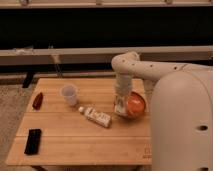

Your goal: Place the white sponge in the ceramic bowl

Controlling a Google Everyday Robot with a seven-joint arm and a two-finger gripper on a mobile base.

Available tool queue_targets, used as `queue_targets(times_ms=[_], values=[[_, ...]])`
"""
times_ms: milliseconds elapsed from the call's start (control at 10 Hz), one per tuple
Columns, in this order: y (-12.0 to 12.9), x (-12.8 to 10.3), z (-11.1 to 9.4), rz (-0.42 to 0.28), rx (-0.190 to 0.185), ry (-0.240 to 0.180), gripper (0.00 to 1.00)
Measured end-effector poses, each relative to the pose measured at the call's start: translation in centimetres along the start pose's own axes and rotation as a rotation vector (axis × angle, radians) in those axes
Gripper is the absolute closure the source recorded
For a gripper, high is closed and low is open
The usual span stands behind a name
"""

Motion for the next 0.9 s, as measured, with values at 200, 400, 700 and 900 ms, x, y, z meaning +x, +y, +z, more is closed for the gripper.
queue_targets(times_ms=[200, 400, 700, 900], values=[[-0.2, -0.5, -0.1, 0.006, 0.002, 0.0, 0.01], [-0.2, -1.2, -0.2, 0.011, 0.003, 0.0, 0.01], [-0.8, -2.5, -0.3, 0.021, 0.003, -0.001, 0.01], [-0.3, -1.9, -0.4, 0.011, 0.006, -0.003, 0.01]])
